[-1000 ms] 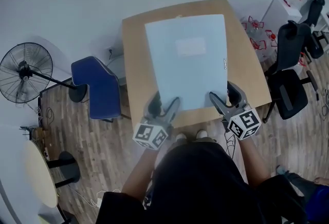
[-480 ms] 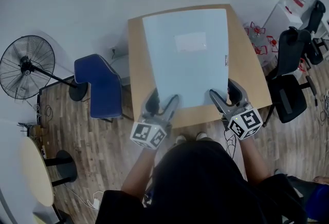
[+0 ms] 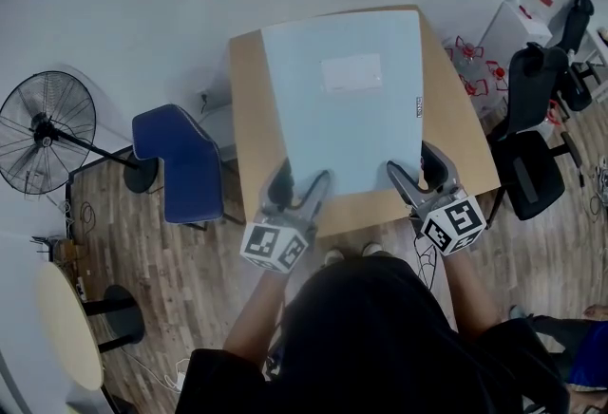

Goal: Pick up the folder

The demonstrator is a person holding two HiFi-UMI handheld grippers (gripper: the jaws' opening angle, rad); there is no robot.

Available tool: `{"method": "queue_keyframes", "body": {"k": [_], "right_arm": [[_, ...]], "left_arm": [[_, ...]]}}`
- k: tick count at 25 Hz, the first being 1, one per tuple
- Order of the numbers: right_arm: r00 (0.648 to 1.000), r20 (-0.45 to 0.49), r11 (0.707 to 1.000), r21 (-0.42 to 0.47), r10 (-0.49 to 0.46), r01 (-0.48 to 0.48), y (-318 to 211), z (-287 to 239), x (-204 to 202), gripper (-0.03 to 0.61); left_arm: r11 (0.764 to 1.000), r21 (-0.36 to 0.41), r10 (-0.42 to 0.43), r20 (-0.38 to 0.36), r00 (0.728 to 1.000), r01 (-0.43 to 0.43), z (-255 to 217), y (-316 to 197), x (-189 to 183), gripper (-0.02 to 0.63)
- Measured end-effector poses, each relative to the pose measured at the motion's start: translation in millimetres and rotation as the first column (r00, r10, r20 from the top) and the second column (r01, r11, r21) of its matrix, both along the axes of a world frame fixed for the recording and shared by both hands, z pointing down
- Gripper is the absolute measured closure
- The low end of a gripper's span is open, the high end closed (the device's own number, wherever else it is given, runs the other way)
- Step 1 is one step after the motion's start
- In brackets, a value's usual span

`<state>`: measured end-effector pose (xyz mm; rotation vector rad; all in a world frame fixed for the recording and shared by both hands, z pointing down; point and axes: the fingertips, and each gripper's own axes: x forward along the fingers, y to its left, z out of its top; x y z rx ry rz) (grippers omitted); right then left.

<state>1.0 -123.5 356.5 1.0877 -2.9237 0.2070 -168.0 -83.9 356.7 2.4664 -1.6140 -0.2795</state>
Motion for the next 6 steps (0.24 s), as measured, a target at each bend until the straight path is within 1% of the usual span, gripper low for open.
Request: {"method": "queue_keyframes", "body": {"k": [6], "right_arm": [[1.0, -0.017, 1.0, 0.01, 0.002, -0.001, 0.7, 3.6, 2.2, 0.282]], "left_arm": [[1.0, -0.007, 0.013, 0.004, 1.0, -0.013, 3.5, -2.4, 2.8, 0.284]]}}
